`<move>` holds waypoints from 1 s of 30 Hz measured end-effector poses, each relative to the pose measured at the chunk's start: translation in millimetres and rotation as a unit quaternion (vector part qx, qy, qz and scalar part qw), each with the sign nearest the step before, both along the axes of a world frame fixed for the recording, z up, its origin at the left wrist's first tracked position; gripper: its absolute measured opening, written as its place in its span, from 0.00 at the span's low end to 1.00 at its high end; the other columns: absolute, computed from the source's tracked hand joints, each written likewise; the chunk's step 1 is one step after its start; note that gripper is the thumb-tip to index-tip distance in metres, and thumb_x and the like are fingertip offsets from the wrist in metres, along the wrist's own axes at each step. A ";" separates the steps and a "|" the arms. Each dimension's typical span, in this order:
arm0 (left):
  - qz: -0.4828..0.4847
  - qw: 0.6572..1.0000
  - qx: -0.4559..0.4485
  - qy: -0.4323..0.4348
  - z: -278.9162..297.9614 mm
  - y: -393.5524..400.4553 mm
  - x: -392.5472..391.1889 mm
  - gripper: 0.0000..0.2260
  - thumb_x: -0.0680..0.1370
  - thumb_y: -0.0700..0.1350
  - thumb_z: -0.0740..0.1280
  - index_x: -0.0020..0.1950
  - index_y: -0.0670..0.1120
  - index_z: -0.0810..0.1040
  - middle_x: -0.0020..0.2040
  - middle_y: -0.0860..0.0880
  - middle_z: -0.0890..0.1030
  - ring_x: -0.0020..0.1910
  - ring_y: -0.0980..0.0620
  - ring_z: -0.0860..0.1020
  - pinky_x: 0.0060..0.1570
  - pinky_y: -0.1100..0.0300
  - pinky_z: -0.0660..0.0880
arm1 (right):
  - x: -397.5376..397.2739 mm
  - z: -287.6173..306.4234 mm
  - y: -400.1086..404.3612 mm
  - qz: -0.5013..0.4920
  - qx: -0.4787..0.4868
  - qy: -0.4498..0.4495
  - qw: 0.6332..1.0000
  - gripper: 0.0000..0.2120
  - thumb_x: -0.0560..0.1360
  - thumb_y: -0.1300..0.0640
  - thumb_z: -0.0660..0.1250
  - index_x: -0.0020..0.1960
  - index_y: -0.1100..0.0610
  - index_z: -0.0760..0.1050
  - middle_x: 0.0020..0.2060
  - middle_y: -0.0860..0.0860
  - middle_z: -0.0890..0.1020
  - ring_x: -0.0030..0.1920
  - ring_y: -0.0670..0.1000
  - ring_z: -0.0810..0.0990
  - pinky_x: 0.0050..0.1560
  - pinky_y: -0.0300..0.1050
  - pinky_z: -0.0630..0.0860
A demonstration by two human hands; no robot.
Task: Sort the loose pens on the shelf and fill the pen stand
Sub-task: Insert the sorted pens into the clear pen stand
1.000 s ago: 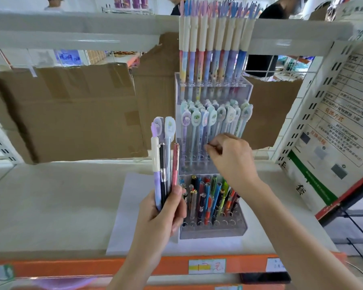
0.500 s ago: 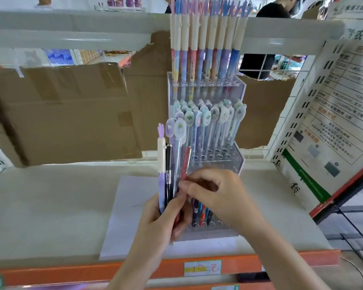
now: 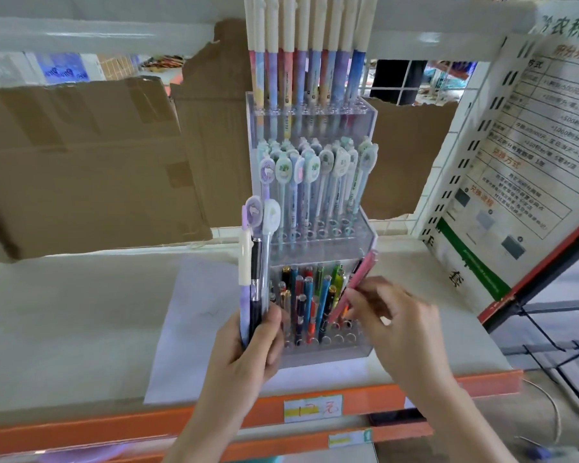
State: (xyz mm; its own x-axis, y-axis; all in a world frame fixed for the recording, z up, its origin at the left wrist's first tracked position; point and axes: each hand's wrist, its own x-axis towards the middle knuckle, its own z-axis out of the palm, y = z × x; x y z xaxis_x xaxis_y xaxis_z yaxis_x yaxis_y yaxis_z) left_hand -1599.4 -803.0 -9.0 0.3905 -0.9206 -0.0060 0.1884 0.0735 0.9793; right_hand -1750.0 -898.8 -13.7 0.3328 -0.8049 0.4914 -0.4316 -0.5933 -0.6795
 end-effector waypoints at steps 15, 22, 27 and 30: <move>0.006 0.999 -0.042 0.015 -3.1 0.1 2.5 0.18 0.73 0.50 0.61 0.45 0.33 0.69 0.26 0.51 0.61 0.22 0.56 0.56 0.21 0.70 0.57 | 4.2 -57.6 -12.7 -0.011 -0.020 0.093 0.995 0.02 0.69 0.65 0.68 0.40 0.61 0.79 0.31 0.43 0.71 0.29 0.43 0.68 0.34 0.20 0.62; 0.010 0.999 -0.048 0.010 -3.8 0.4 5.3 0.17 0.73 0.50 0.60 0.47 0.35 0.71 0.26 0.52 0.62 0.22 0.58 0.58 0.21 0.70 0.58 | 3.5 -62.2 -12.3 -0.021 -0.011 0.085 0.996 0.04 0.68 0.70 0.72 0.39 0.63 0.80 0.30 0.45 0.74 0.32 0.44 0.70 0.33 0.20 0.62; 0.005 0.999 -0.034 0.023 -3.4 0.1 3.5 0.16 0.78 0.51 0.63 0.47 0.36 0.72 0.26 0.52 0.62 0.22 0.58 0.58 0.21 0.70 0.58 | 5.2 -65.8 -10.8 -0.023 -0.047 0.088 0.995 0.05 0.66 0.71 0.73 0.40 0.64 0.80 0.31 0.47 0.74 0.34 0.42 0.68 0.35 0.18 0.61; 0.001 0.999 -0.041 0.016 0.1 0.9 2.5 0.15 0.76 0.51 0.62 0.47 0.38 0.73 0.26 0.52 0.62 0.22 0.57 0.57 0.21 0.70 0.58 | 3.6 -60.3 -11.3 -0.015 -0.024 0.127 0.992 0.04 0.68 0.68 0.73 0.40 0.61 0.80 0.31 0.41 0.69 0.26 0.44 0.65 0.31 0.22 0.63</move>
State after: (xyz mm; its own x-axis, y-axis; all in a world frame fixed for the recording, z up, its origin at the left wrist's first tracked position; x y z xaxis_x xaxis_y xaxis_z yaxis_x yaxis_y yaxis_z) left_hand -1596.9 -802.1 -8.8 0.3938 -0.9175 0.0561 0.2197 0.1532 0.9635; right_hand -1746.4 -910.1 -73.9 0.4266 -0.7945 0.4322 -0.6035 -0.6059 -0.5183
